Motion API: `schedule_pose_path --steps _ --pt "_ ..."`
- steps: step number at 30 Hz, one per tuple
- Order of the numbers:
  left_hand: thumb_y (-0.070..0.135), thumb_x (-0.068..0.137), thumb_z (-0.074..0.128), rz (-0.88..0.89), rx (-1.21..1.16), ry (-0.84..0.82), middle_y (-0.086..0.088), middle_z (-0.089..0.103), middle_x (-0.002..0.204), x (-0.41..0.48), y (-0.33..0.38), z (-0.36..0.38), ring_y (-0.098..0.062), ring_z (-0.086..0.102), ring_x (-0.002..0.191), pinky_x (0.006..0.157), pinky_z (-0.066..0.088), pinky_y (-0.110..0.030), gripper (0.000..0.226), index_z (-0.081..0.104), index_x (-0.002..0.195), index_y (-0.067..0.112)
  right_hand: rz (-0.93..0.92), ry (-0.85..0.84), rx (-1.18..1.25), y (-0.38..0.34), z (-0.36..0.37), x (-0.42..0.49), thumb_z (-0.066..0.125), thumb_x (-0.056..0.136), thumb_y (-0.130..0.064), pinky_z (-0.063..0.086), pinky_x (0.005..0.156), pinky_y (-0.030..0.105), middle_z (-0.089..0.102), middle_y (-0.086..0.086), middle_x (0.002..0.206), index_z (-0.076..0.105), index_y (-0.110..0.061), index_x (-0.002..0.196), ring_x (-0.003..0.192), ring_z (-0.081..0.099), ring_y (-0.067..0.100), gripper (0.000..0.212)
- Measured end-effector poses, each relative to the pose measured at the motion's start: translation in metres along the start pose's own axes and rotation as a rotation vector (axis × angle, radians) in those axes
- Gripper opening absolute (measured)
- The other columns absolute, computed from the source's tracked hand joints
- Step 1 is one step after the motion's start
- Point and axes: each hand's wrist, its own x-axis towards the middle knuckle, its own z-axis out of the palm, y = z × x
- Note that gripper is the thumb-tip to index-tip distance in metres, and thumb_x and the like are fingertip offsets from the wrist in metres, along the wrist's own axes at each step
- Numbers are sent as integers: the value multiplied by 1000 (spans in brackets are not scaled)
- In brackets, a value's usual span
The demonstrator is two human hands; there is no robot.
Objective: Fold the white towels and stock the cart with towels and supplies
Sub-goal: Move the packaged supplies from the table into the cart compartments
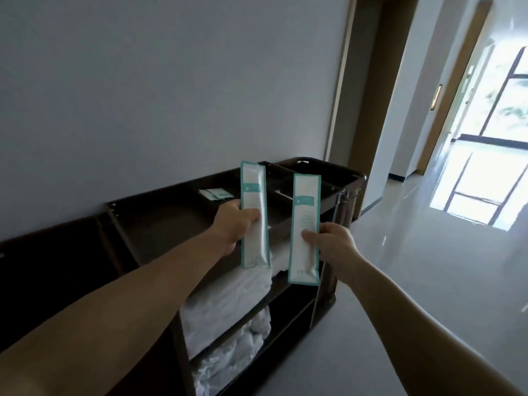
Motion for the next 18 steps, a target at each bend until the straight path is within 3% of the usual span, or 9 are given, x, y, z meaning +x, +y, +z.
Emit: schedule_pose_path --steps 4,8,14,18 --pt "5 86 69 13 -22 -46 -15 69 106 60 2 40 -24 67 84 68 54 -32 32 63 118 2 -32 49 -6 3 -19 67 79 82 -14 60 81 42 74 3 92 68 -17 88 87 72 23 13" --pt "2 85 70 54 -71 -37 -12 70 101 132 9 71 -19 65 76 62 52 -27 30 66 115 2 -76 108 -29 -9 -29 143 82 79 -13 61 79 40 72 -3 94 65 -23 95 86 71 17 25" --pt "2 85 70 30 -147 -26 -16 71 106 232 20 93 -28 68 90 84 58 -42 27 66 112 3 -112 104 -120 -30 -31 253 81 80 -15 59 70 32 73 -4 94 68 -19 96 83 71 13 21" --pt "3 84 72 36 -144 27 -13 72 104 279 15 99 -30 69 95 87 58 -46 25 68 108 6 -127 33 -169 -35 -28 309 80 82 -15 51 62 24 71 -5 91 68 -18 96 79 68 10 18"
